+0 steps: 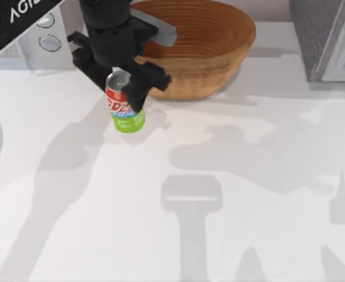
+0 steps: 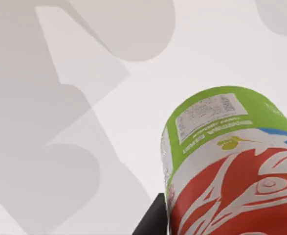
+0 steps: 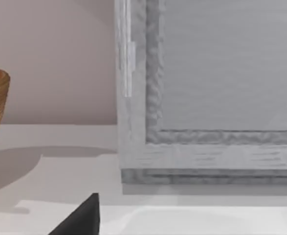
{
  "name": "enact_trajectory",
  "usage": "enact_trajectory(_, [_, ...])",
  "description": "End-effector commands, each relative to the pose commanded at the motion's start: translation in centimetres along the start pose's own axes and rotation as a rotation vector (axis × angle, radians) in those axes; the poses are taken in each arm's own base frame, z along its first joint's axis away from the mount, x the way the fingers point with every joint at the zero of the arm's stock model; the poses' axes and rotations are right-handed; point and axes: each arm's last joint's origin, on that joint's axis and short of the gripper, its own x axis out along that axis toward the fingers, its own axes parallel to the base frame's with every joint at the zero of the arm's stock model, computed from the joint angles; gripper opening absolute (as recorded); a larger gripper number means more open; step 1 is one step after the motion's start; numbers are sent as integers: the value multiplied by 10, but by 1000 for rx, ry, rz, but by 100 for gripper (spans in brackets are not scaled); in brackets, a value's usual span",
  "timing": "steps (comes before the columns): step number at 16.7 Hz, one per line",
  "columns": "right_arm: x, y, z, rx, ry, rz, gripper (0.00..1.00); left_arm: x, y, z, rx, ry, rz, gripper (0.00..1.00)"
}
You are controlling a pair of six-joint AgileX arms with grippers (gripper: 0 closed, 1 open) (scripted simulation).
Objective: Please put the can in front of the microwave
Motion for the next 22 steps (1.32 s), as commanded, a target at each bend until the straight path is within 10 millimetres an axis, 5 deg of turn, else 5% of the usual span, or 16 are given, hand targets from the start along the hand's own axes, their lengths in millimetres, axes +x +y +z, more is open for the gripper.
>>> enact_trajectory(5, [0,0,0,0,0,0,100,-17,178,-95,-315,-36,20,0])
enact_trajectory(9, [0,0,0,0,0,0,100,2,266,-177,-565,-21,51,0])
enact_trajectory(13, [0,0,0,0,0,0,100,19,297,-212,-677,-2,67,0])
enact_trajectory(22, [0,0,0,0,0,0,100,27,297,-212,-677,-2,67,0])
